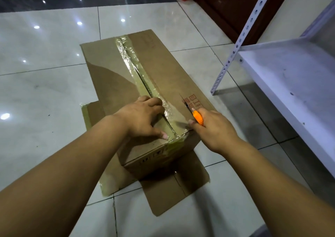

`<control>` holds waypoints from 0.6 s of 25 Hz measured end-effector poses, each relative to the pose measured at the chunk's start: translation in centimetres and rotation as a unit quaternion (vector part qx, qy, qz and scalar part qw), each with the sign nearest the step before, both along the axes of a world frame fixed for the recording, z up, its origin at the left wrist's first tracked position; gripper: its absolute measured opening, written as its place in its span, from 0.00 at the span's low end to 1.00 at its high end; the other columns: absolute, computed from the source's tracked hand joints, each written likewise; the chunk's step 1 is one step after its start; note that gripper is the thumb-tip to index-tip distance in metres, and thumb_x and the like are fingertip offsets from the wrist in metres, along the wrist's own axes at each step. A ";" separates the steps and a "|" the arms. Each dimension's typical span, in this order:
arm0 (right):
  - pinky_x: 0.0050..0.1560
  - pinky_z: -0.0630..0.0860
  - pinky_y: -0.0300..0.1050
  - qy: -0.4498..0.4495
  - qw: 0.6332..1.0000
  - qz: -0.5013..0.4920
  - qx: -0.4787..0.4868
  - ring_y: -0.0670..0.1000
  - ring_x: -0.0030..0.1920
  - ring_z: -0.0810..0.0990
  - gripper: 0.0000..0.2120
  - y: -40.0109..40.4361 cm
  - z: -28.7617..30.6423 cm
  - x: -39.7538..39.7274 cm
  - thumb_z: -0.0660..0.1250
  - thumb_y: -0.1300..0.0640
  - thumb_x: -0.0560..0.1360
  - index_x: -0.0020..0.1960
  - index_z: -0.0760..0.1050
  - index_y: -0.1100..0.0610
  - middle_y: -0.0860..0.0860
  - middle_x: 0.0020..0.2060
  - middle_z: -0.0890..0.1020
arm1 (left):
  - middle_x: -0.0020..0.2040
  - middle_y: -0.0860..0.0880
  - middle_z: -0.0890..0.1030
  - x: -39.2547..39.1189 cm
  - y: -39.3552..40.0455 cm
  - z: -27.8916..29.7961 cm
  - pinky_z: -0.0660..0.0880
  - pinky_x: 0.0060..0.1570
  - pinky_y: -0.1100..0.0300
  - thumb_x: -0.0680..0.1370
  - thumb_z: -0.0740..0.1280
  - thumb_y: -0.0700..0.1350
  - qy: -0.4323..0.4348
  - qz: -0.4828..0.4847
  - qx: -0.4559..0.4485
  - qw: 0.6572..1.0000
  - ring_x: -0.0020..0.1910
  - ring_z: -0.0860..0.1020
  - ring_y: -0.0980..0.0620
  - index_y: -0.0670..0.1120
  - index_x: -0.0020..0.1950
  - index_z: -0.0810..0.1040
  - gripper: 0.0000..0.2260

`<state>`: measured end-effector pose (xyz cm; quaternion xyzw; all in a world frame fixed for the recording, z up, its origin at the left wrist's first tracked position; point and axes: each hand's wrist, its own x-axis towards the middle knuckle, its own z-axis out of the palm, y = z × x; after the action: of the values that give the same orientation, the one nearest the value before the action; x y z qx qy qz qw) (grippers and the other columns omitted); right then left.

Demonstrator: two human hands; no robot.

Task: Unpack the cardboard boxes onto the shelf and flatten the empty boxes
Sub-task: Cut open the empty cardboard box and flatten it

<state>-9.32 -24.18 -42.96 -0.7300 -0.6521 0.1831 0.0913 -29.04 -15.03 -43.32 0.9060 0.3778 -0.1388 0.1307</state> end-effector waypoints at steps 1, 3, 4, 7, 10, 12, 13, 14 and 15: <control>0.58 0.67 0.48 0.005 1.000 -0.004 0.000 0.57 0.60 0.73 0.17 0.0 -0.1 0.0 0.60 0.46 0.80 0.65 0.70 0.53 0.55 0.61 0.77 | 0.72 0.53 0.61 0.1 0.0 0.0 0.65 0.67 0.51 0.66 0.63 0.73 0.003 0.003 -0.002 1.000 0.69 0.58 0.47 0.54 0.72 0.64 0.40; 0.59 0.67 0.49 0.018 1.000 -0.011 -0.003 0.56 0.59 0.73 0.15 -0.1 -0.2 0.3 0.60 0.47 0.80 0.63 0.71 0.52 0.54 0.60 0.78 | 0.70 0.53 0.60 0.5 0.0 0.0 0.68 0.64 0.48 0.62 0.65 0.75 0.017 0.015 -0.020 1.000 0.68 0.57 0.46 0.56 0.71 0.65 0.42; 0.59 0.68 0.49 0.028 0.999 -0.014 -0.004 0.56 0.58 0.73 0.14 -0.1 -0.3 0.4 0.60 0.47 0.80 0.62 0.72 0.52 0.53 0.59 0.78 | 0.70 0.53 0.59 0.6 0.0 -0.1 0.68 0.64 0.46 0.60 0.66 0.75 0.028 0.022 -0.032 0.999 0.69 0.55 0.45 0.57 0.71 0.63 0.44; 0.57 0.69 0.50 0.043 0.999 -0.016 -0.004 0.55 0.56 0.74 0.13 0.1 -0.6 0.7 0.60 0.46 0.80 0.60 0.72 0.52 0.53 0.58 0.78 | 0.69 0.52 0.56 0.8 -0.1 -0.4 0.65 0.67 0.41 0.55 0.67 0.76 0.050 0.039 -0.056 0.996 0.71 0.49 0.42 0.60 0.71 0.60 0.48; 0.57 0.69 0.50 0.046 0.999 -0.015 -0.003 0.54 0.55 0.74 0.12 0.1 -0.8 0.8 0.60 0.46 0.80 0.58 0.72 0.51 0.52 0.57 0.78 | 0.65 0.52 0.58 0.9 -0.6 -0.8 0.66 0.67 0.42 0.54 0.69 0.76 0.002 0.060 -0.042 0.997 0.70 0.49 0.43 0.59 0.65 0.65 0.44; 0.58 0.70 0.51 0.079 0.997 -0.025 -0.005 0.55 0.55 0.75 0.09 0.1 -0.7 1.0 0.61 0.47 0.79 0.55 0.73 0.50 0.52 0.56 0.79 | 0.63 0.52 0.59 0.9 -1.0 -1.3 0.67 0.66 0.43 0.53 0.68 0.77 -0.041 0.069 -0.015 0.997 0.69 0.52 0.42 0.58 0.61 0.68 0.41; 0.58 0.71 0.51 0.106 0.994 -0.036 -0.010 0.55 0.55 0.75 0.08 0.0 -0.6 1.0 0.62 0.47 0.79 0.55 0.73 0.49 0.52 0.56 0.79 | 0.63 0.52 0.60 0.9 -1.3 -1.6 0.67 0.66 0.43 0.53 0.66 0.77 -0.056 0.070 -0.002 0.996 0.69 0.53 0.42 0.58 0.59 0.69 0.40; 0.56 0.72 0.50 0.136 0.989 -0.048 -0.015 0.55 0.55 0.75 0.06 0.0 -0.5 1.1 0.63 0.48 0.79 0.54 0.73 0.48 0.51 0.56 0.79 | 0.63 0.52 0.61 0.9 -1.6 -1.8 0.65 0.67 0.42 0.53 0.63 0.77 -0.068 0.071 0.009 0.995 0.69 0.53 0.41 0.58 0.58 0.70 0.39; 0.53 0.72 0.48 0.164 0.985 -0.059 -0.016 0.54 0.54 0.76 0.05 -0.1 -0.4 1.1 0.64 0.48 0.79 0.52 0.73 0.48 0.50 0.54 0.79 | 0.64 0.52 0.61 0.9 -1.9 -2.1 0.63 0.68 0.41 0.53 0.61 0.76 -0.079 0.073 0.020 0.994 0.69 0.54 0.41 0.57 0.57 0.71 0.38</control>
<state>-8.23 -24.29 -43.37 -0.7290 -0.5807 0.3051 0.1957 -28.11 -16.90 -45.37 0.8867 0.4337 -0.0496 0.1521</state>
